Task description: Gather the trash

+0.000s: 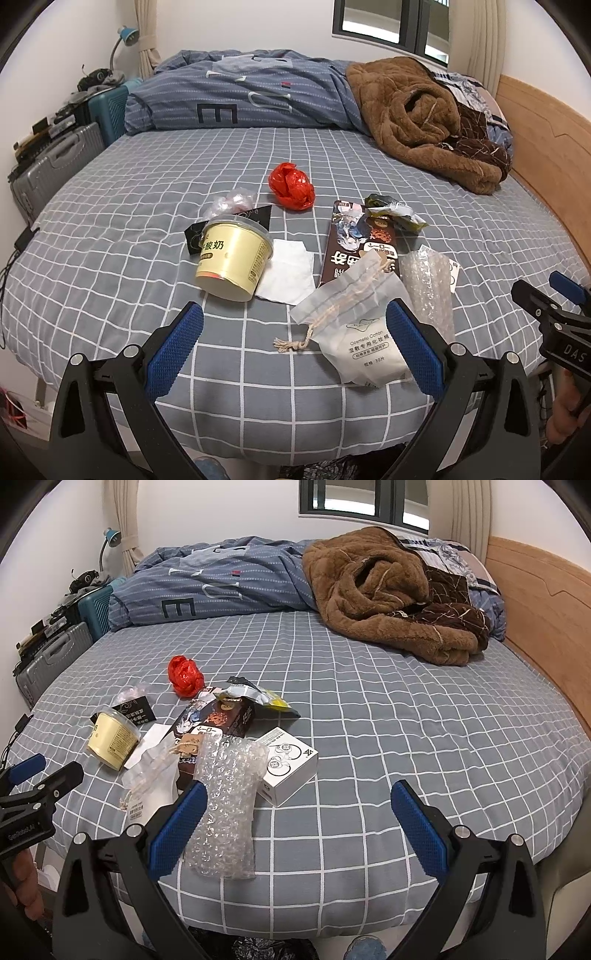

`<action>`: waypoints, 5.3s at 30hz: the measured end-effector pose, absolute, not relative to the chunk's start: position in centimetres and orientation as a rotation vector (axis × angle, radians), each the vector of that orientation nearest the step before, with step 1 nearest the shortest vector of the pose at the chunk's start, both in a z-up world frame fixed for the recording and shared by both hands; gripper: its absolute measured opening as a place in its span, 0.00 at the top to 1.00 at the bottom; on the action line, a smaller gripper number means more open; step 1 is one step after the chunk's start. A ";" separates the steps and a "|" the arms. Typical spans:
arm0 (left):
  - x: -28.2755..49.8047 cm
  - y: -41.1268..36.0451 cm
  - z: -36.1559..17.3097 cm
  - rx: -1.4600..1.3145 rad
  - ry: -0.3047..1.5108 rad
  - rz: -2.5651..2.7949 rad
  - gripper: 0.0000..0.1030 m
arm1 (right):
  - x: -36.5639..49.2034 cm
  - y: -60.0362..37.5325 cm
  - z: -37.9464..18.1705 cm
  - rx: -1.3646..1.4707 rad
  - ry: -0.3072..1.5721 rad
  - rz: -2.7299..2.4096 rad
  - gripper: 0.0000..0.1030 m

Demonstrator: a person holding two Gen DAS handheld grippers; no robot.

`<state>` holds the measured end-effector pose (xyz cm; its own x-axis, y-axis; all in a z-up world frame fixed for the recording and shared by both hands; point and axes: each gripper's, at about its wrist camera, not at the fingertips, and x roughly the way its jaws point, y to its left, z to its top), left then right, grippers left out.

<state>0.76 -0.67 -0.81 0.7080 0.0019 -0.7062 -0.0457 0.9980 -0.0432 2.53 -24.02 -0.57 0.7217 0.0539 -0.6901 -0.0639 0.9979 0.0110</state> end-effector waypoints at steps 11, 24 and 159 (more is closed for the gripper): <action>0.9 -0.5 -0.9 -0.059 0.794 0.035 0.05 | 2.6 -24.2 -0.6 -0.011 0.759 0.062 0.07; 0.8 -0.3 -0.8 -0.056 0.793 0.035 0.05 | 2.5 -24.2 -0.6 -0.009 0.758 0.061 0.07; -8.4 -4.3 2.0 -0.049 0.845 -0.004 0.63 | -6.3 -22.5 4.1 0.056 0.791 0.264 0.85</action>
<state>-8.40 -4.33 2.02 0.6641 -0.0229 -0.7473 -0.0162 0.9989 -0.0450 -6.28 -22.51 4.12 0.6719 0.2555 -0.6952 -0.2134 0.9656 0.1487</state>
